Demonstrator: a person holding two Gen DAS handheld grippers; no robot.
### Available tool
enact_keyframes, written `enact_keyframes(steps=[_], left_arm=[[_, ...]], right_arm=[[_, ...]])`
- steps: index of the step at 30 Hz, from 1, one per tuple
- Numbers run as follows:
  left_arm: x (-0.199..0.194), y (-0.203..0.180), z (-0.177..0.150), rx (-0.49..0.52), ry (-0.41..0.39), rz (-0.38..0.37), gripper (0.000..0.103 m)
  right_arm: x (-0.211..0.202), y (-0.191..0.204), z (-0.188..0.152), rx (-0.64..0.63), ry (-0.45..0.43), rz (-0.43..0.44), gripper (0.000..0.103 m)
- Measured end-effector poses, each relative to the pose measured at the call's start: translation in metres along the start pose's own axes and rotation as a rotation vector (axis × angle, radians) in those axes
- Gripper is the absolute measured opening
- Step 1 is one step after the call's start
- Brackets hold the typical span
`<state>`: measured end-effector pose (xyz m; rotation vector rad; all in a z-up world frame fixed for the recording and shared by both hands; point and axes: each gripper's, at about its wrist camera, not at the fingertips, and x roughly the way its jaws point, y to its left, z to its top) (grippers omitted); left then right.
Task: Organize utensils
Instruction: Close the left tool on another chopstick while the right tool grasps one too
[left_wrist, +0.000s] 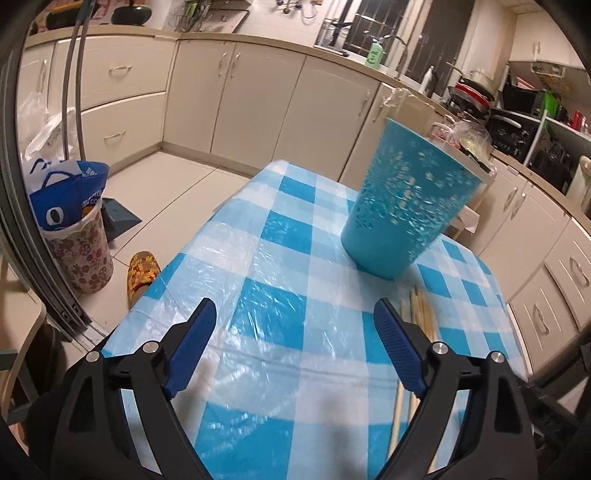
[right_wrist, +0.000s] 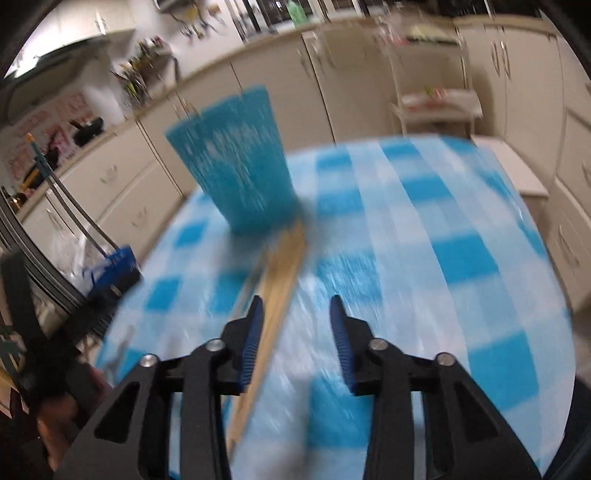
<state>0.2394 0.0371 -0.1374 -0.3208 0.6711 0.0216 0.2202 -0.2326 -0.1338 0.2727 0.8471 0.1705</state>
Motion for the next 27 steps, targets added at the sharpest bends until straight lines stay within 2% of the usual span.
enact_keyframes(steps=[7,17,22,25,27], left_arm=[[-0.024,-0.009,-0.003,0.062,-0.023,0.008,0.085],[-0.028,-0.008,-0.007,0.075,0.008,-0.001,0.086],[-0.005,-0.028,-0.002,0.141,0.088,-0.013,0.087],[0.019,-0.053,-0.003,0.256,0.161,0.002,0.088],[0.029,-0.067,-0.006,0.316,0.179,0.015,0.088]], right_arm=[[0.013,0.006,0.002,-0.026,0.034,-0.033,0.029],[0.061,0.025,0.024,-0.09,0.094,-0.087,0.027],[0.065,0.027,0.024,-0.15,0.104,-0.094,0.027],[0.065,0.025,0.025,-0.207,0.118,-0.094,0.023],[0.063,0.022,0.025,-0.243,0.13,-0.093,0.023]])
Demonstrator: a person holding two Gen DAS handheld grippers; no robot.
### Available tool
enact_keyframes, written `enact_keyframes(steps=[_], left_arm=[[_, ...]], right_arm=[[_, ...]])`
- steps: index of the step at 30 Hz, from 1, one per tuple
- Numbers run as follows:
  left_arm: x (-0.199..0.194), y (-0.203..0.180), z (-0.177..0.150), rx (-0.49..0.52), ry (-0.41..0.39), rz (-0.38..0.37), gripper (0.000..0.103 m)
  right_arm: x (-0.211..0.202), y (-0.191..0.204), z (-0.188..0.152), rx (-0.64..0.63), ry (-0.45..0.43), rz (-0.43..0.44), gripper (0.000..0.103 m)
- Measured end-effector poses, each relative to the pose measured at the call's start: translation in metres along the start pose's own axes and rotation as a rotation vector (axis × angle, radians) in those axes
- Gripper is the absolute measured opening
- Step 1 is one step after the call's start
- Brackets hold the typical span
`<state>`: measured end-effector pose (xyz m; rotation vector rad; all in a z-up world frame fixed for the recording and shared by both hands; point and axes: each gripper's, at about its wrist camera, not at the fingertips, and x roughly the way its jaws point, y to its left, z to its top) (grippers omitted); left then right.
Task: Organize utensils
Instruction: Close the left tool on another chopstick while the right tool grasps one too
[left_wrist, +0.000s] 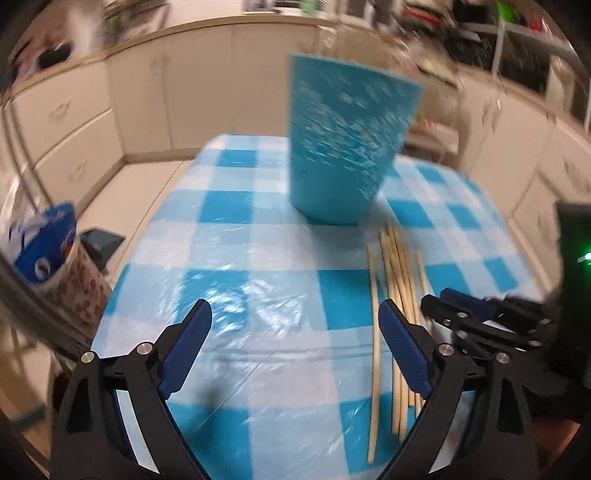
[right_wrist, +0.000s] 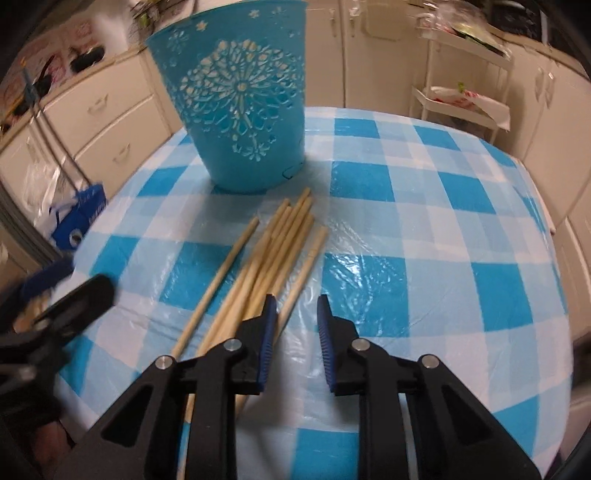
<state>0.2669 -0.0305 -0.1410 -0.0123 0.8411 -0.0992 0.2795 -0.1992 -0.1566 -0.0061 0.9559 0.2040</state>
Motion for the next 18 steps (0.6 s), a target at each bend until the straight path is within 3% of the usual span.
enact_keyframes(steps=[2,6,11,14,16,18], left_arm=[[0.011,-0.014,0.005,0.059,0.027,0.008,0.088],[0.034,-0.036,0.013,0.143,0.075,0.041,0.087],[0.06,-0.049,0.02,0.174,0.132,0.071,0.072],[0.063,-0.052,0.022,0.145,0.126,0.042,0.048],[0.063,-0.051,0.023,0.105,0.123,0.041,0.014],[0.06,-0.043,0.021,0.02,0.104,0.06,0.005]], right_arm=[[0.0,-0.006,-0.003,-0.026,0.007,-0.023,0.018],[-0.004,-0.023,-0.007,0.009,0.009,0.004,0.016],[-0.003,-0.03,-0.006,0.049,-0.005,0.033,0.014],[0.0,-0.029,-0.002,0.032,-0.006,0.047,0.013],[0.003,-0.027,0.003,0.016,-0.001,0.063,0.013],[0.006,-0.024,0.007,-0.009,0.005,0.076,0.012]])
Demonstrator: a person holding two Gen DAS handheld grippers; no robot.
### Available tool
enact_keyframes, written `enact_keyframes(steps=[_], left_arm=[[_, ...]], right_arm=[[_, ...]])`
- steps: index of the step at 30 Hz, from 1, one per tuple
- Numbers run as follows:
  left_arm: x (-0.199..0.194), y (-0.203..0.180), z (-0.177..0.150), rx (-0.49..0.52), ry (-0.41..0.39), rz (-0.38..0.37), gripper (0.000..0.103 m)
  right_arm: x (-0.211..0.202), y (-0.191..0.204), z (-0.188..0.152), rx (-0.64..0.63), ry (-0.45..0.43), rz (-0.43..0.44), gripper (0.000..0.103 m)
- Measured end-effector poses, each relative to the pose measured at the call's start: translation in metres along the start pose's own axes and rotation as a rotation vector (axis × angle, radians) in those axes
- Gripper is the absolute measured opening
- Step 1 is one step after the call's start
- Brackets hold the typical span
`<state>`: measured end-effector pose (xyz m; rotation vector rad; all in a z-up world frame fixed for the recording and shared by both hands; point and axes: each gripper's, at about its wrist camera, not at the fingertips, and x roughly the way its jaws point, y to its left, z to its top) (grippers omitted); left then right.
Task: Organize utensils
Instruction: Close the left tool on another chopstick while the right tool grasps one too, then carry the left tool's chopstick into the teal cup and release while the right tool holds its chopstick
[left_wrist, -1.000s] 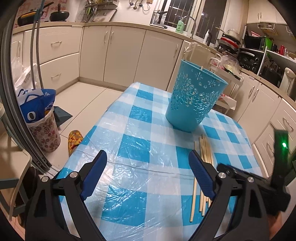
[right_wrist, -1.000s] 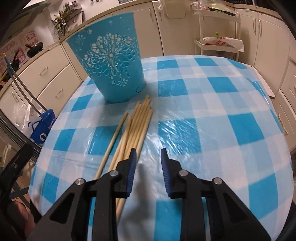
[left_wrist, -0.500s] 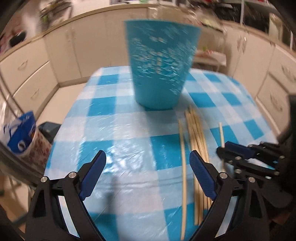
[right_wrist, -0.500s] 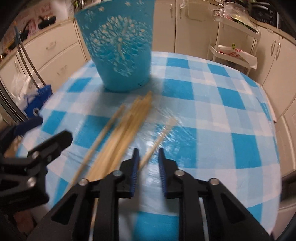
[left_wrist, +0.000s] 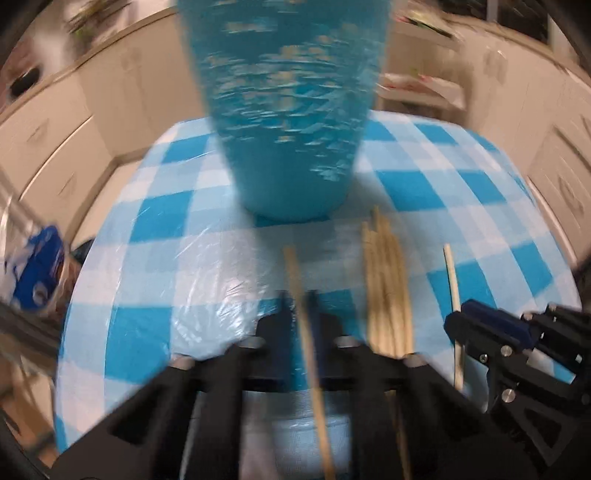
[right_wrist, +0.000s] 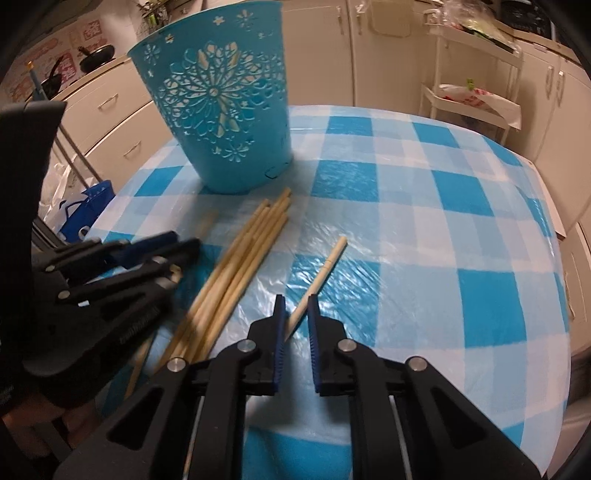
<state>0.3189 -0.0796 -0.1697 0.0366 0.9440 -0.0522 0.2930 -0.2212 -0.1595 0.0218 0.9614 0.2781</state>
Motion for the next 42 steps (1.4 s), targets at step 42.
enact_keyframes(steps=[42], left_arm=[[-0.032,0.065,-0.003,-0.115,0.005,-0.252,0.004]], right_arm=[[-0.017,-0.006,-0.022,0.067,-0.012,-0.009,0.006]])
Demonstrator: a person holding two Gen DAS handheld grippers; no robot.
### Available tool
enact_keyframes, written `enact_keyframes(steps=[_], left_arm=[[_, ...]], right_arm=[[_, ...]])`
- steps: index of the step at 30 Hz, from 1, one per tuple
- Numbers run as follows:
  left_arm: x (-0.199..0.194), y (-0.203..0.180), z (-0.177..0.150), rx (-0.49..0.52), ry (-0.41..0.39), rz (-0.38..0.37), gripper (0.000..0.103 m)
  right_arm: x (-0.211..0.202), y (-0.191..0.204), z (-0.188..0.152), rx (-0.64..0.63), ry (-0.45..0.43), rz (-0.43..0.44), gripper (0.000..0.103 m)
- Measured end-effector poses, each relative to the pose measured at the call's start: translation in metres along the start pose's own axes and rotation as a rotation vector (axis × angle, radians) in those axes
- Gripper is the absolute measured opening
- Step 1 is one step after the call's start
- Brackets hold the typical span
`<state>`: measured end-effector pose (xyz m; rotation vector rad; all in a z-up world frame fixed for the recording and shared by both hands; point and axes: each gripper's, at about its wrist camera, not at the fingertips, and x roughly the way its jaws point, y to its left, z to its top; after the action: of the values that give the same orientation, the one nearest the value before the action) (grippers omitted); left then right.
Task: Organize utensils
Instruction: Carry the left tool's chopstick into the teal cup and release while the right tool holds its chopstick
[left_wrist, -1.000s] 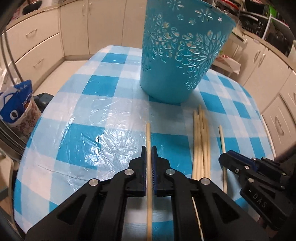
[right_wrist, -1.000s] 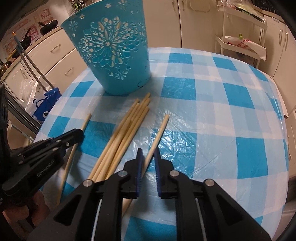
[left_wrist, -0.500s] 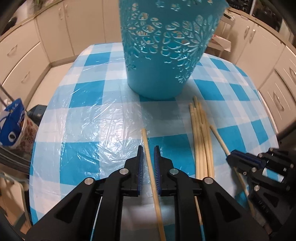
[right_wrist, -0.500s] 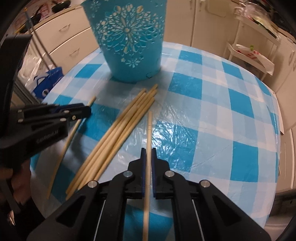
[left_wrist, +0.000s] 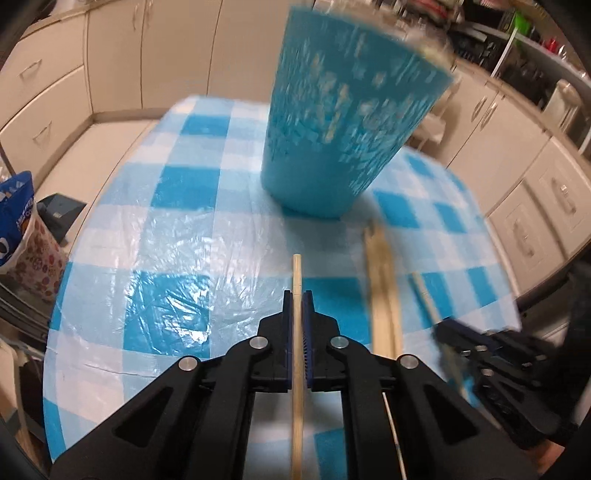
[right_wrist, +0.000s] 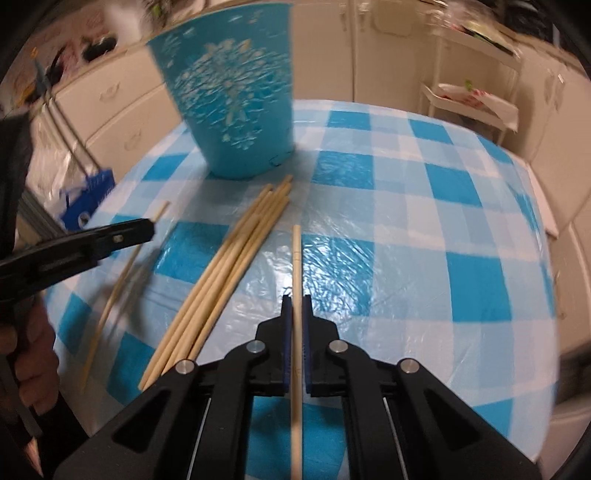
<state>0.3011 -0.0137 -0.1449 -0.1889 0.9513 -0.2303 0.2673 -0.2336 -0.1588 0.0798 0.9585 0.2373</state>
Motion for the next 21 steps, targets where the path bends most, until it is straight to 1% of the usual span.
enact_keyframes(steps=[2,4,7,9,13,16,19,21], left_arm=[[-0.018,-0.003,0.001,0.012,-0.072,-0.018,0.005],[-0.04,-0.007,0.004,0.027,-0.162,-0.03,0.004],[-0.081,-0.021,0.014,0.076,-0.34,-0.039,0.005],[-0.1,-0.03,0.024,0.1,-0.428,-0.042,0.005],[-0.129,-0.048,0.055,0.129,-0.58,-0.04,0.005],[-0.143,-0.054,0.077,0.131,-0.656,-0.043,0.005],[-0.155,-0.061,0.101,0.135,-0.734,-0.025,0.005],[-0.158,-0.063,0.119,0.12,-0.78,-0.013,0.005]], right_arm=[[-0.001,-0.007,-0.004,0.044,-0.035,0.031,0.006],[-0.004,-0.015,-0.004,0.094,-0.059,0.035,0.006],[-0.002,-0.029,-0.004,0.173,-0.053,0.073,0.006],[-0.002,-0.032,-0.003,0.191,-0.054,0.084,0.006],[-0.002,-0.028,-0.004,0.174,-0.057,0.073,0.006],[-0.002,-0.03,-0.004,0.183,-0.057,0.083,0.006],[-0.002,-0.031,-0.005,0.186,-0.059,0.087,0.006],[-0.002,-0.031,-0.005,0.188,-0.06,0.089,0.006]])
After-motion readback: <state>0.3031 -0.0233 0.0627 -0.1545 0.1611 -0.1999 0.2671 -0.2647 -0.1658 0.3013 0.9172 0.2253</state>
